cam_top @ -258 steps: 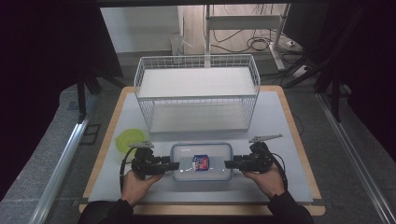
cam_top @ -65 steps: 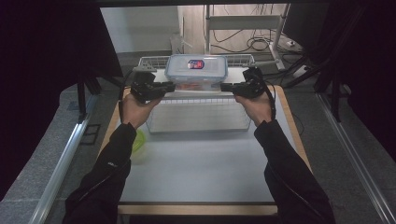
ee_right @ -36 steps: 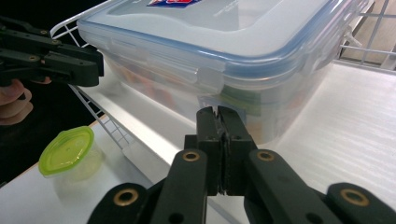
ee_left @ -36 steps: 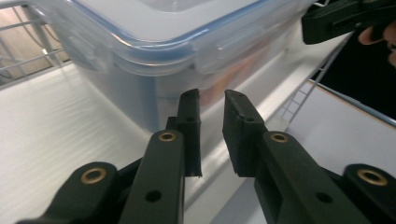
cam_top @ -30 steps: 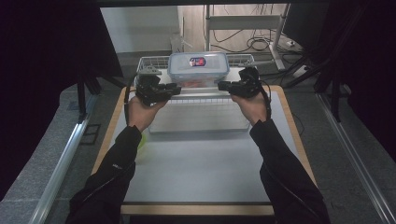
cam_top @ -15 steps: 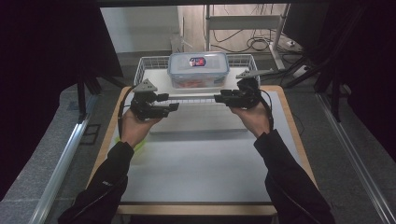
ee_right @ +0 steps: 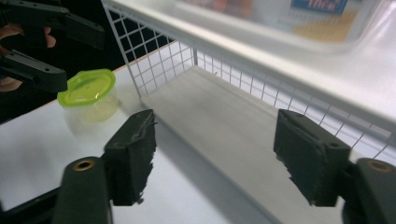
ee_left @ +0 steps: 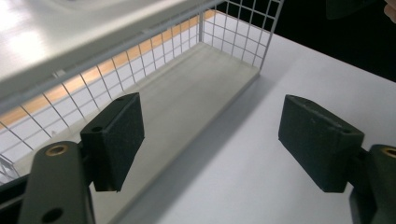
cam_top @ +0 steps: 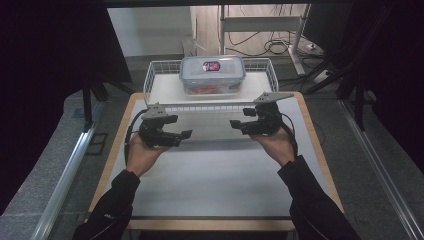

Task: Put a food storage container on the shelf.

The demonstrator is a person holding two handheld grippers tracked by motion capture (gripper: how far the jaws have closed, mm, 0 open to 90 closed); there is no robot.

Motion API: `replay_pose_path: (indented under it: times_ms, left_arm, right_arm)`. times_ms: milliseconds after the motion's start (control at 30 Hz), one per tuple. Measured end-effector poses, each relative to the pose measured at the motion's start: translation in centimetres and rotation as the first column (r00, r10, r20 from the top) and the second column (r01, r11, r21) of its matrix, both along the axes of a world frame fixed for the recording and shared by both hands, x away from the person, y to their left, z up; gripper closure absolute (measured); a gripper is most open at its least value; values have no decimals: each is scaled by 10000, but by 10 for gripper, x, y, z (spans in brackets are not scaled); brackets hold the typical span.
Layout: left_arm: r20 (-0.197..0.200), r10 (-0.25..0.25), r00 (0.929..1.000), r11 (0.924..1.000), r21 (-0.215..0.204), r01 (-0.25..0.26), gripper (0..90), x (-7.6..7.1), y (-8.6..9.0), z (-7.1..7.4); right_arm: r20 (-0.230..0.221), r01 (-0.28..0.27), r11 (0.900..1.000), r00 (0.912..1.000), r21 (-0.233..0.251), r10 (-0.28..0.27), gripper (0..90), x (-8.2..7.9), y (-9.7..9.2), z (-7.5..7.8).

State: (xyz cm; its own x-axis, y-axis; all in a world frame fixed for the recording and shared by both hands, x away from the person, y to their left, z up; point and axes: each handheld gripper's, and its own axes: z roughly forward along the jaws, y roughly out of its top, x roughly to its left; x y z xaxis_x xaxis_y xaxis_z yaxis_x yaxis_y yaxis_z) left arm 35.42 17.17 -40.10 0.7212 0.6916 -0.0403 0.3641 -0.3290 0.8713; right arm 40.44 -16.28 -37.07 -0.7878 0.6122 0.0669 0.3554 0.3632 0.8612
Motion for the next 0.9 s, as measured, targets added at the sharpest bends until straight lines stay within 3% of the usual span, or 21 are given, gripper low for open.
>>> replay_pose_path:
  times_ms: [333,433,567,733,900]
  left_arm:
    - [43,-117,9999,9997,236,116,88,-24,-2,-16]
    - [106,-55,9999,9983,588,48,59,-32,-3,-24]
    - [-13,-47,10000,9996,280,47,37,-42,0,-35]
    - [-71,55,10000,9999,90,-54,20,-54,7,-49]
    - [-201,153,9997,9996,249,-148,13,-62,12,-63]
  right_arm:
    - [113,-76,9995,9999,-306,79,127,-22,-6,-20]
    - [88,-83,9997,9999,-236,85,91,-28,-8,-25]
    - [-45,-180,9998,9998,-51,179,51,-36,-13,-37]
    - [44,-123,9996,9999,-255,125,0,-46,-17,-48]
    - [1,-133,9999,9999,-90,133,0,-57,-20,-57]
